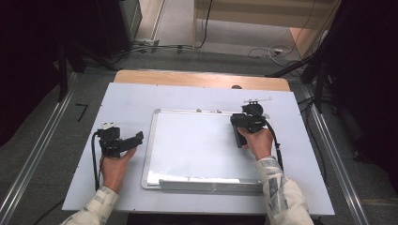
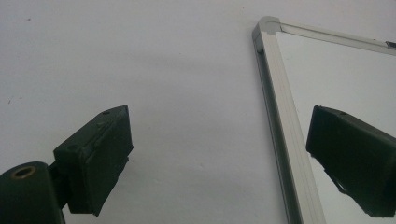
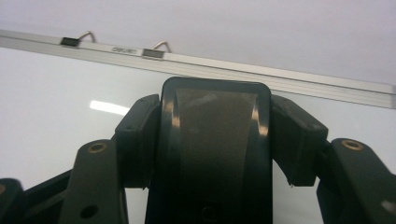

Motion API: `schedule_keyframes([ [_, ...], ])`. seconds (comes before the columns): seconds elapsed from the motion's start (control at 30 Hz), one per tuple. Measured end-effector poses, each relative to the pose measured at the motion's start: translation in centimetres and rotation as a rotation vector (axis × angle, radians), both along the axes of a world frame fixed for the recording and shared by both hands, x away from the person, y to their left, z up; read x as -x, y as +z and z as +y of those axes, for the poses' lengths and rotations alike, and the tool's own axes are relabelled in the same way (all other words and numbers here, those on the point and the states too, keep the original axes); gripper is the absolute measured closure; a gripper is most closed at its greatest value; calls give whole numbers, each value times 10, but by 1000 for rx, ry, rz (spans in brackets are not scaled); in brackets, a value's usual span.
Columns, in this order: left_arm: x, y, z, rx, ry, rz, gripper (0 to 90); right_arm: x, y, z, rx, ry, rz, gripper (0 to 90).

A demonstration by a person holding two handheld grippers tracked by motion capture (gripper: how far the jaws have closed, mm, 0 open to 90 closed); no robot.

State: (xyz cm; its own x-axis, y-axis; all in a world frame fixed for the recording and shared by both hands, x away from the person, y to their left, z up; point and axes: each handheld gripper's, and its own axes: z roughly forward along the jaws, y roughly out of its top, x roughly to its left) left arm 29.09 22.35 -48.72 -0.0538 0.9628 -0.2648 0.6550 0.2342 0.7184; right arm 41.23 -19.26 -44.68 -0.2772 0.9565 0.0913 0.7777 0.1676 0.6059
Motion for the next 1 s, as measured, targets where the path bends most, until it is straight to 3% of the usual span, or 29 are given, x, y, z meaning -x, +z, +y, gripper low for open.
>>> schedule_keyframes([
  [0.4,1,0,1,-1,3,1,75,-15,-7,-35,26,-108,13,373],
  [0.77,1,0,1,-2,-1,3,74,-26,-22,-56,99,-159,42,373],
  [0.8,1,0,1,-2,0,3,75,-26,-22,-59,74,-168,43,373],
  [1.0,1,0,1,-2,1,2,75,-28,-22,-64,79,-171,38,373],
])
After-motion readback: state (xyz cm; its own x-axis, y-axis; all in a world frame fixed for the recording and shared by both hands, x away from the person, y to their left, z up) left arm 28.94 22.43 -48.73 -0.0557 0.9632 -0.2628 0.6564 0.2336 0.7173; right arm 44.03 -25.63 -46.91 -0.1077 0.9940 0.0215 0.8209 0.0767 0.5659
